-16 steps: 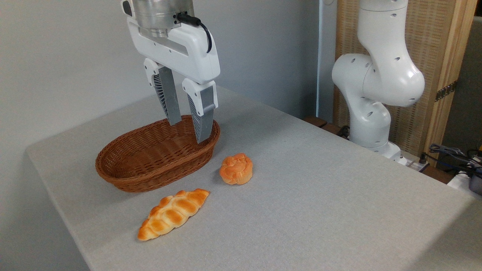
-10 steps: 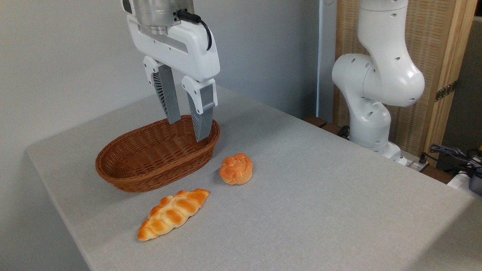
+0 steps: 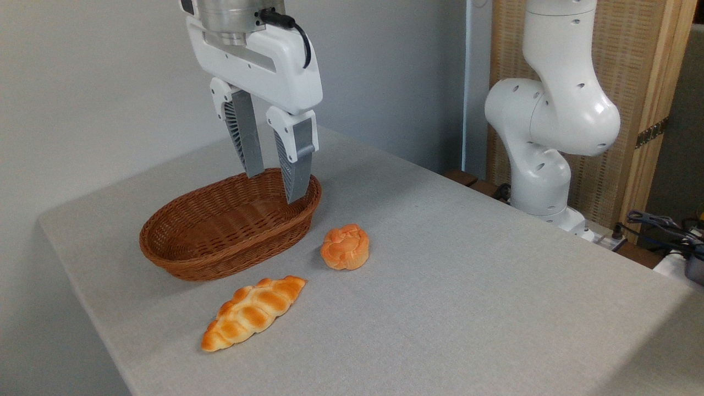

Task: Put bread into the basket

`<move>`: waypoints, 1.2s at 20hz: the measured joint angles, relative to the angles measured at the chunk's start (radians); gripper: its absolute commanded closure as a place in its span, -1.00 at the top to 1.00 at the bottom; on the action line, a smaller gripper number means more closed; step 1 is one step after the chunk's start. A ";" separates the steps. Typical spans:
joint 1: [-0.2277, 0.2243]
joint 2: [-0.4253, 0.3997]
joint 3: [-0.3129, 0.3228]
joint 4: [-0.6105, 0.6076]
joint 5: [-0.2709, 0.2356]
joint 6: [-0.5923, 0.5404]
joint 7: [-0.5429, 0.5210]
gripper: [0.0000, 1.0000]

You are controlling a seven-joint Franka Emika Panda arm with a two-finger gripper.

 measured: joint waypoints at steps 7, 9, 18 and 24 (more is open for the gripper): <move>0.000 -0.098 -0.001 -0.225 0.000 0.204 0.000 1.00; -0.003 -0.083 -0.005 -0.252 0.000 0.247 0.002 1.00; -0.020 0.129 -0.063 -0.384 0.000 0.696 0.042 1.00; -0.022 0.154 -0.071 -0.397 0.000 0.715 0.094 0.17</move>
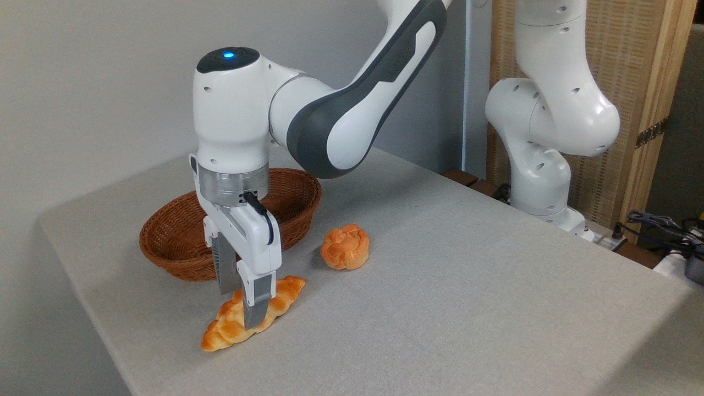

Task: Put bread into the basket
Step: 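Lower the gripper onto the braided bread loaf and close on it, then lift the braided loaf and carry it over the wicker basket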

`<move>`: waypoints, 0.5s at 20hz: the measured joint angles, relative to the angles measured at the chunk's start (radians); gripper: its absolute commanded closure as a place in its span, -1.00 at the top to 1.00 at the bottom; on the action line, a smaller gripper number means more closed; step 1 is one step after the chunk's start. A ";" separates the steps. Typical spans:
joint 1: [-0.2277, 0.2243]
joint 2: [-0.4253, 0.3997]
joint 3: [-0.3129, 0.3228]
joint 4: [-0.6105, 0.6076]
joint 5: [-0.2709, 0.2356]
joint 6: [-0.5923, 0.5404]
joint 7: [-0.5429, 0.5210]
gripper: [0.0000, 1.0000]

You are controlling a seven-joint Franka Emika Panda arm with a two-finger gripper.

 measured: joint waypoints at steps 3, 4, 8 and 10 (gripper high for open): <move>0.000 0.000 -0.002 -0.008 0.000 0.000 0.001 -0.51; 0.000 0.000 -0.004 -0.009 0.000 0.000 0.001 -0.51; 0.000 0.000 -0.015 -0.009 0.001 0.000 0.010 -0.50; 0.000 0.000 -0.015 -0.009 0.001 0.000 0.022 -0.49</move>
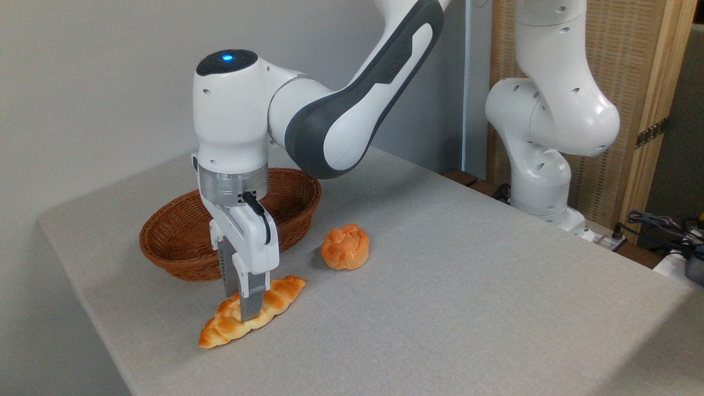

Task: Put bread into the basket
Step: 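Lift the braided loaf and carry it over the wicker basket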

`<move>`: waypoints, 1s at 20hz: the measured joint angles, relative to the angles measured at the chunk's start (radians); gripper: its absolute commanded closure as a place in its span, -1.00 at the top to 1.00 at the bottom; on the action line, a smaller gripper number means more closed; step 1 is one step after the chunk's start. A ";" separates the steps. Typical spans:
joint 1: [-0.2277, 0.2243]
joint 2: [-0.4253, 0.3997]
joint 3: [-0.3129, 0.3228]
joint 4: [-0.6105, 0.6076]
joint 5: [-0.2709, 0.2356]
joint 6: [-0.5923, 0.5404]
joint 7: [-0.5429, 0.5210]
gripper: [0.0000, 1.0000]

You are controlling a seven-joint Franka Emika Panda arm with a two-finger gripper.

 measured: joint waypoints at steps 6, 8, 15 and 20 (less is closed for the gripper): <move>0.000 -0.002 0.000 0.003 0.000 0.003 0.004 -0.50; 0.002 -0.006 0.000 0.019 -0.001 0.003 0.004 -0.51; 0.009 -0.024 0.004 0.092 -0.023 -0.010 -0.001 -0.60; 0.009 -0.039 0.002 0.170 -0.072 -0.128 -0.062 -0.58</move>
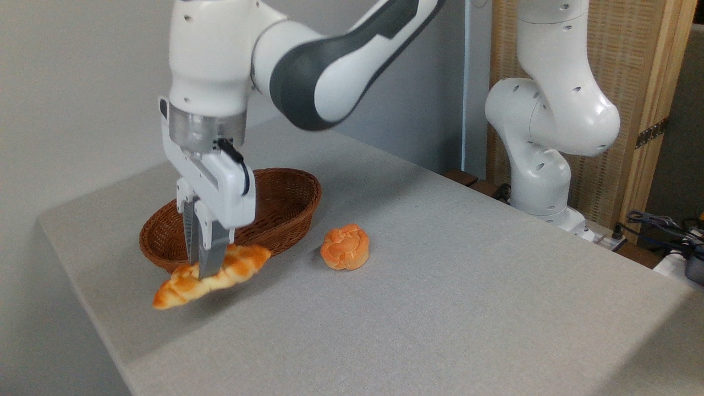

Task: Put bread into the basket
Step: 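Lift the braided loaf and carry it over the wicker basket, then lower the loaf into the basket and open the gripper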

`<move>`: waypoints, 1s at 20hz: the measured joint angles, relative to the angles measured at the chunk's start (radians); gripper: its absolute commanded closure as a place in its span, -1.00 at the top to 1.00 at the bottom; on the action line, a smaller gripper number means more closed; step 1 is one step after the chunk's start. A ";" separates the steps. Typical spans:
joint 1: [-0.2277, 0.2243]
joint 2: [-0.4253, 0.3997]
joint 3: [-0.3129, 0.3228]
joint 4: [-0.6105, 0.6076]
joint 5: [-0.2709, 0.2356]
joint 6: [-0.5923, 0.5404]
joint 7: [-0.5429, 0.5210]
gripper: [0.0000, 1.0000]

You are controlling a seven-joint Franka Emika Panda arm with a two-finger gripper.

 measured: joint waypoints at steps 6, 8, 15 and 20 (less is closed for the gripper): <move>-0.007 -0.079 -0.133 0.039 -0.002 -0.162 -0.241 -0.23; -0.011 -0.075 -0.209 0.035 -0.002 -0.164 -0.319 0.13; -0.019 -0.036 -0.306 0.028 0.038 -0.163 -0.370 1.00; -0.018 -0.034 -0.305 0.029 0.046 -0.163 -0.369 1.00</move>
